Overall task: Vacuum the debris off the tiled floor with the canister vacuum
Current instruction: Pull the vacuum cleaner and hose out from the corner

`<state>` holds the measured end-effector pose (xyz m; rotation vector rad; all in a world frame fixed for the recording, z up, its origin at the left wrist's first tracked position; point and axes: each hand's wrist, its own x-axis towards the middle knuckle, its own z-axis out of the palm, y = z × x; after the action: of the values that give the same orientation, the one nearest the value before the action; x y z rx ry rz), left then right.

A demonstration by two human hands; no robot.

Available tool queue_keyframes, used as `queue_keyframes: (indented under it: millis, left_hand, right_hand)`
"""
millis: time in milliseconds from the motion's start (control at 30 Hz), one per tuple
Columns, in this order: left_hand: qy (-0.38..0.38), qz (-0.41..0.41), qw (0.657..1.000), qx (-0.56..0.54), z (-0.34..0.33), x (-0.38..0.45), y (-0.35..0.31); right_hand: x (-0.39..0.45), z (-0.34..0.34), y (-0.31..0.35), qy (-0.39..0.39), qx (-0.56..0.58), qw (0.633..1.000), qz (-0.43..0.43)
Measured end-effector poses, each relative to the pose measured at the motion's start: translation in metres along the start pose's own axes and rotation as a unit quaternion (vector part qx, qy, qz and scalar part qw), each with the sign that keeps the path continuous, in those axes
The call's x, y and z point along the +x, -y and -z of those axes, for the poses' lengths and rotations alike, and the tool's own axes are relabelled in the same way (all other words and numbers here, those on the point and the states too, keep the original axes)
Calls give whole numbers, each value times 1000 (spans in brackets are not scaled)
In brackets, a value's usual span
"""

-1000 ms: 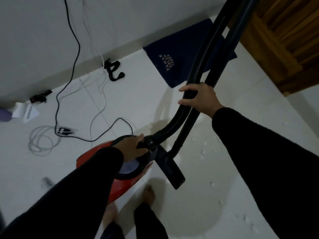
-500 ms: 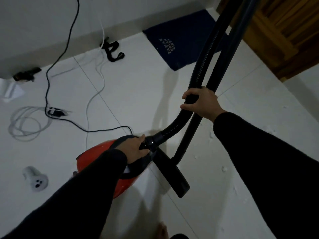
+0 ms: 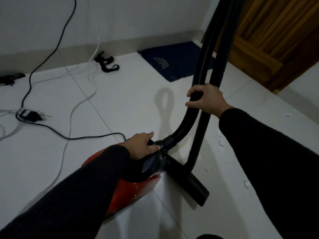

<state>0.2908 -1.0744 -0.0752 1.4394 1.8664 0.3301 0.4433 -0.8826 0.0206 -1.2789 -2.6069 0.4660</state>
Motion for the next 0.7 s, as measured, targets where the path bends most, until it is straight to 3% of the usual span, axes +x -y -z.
queue_keyframes:
  millis: [333, 567, 700]
  left_hand:
    - [-67, 31, 997, 2, -10, -17, 7]
    - [83, -46, 995, -27, 30, -62, 47]
    - [95, -57, 994, 3, 35, -84, 70]
  right_hand:
    - [-18, -9, 3, -24, 4, 999, 25]
    - [-15, -18, 8, -29, -12, 998, 47]
    - [-14, -22, 10, -24, -27, 998, 49]
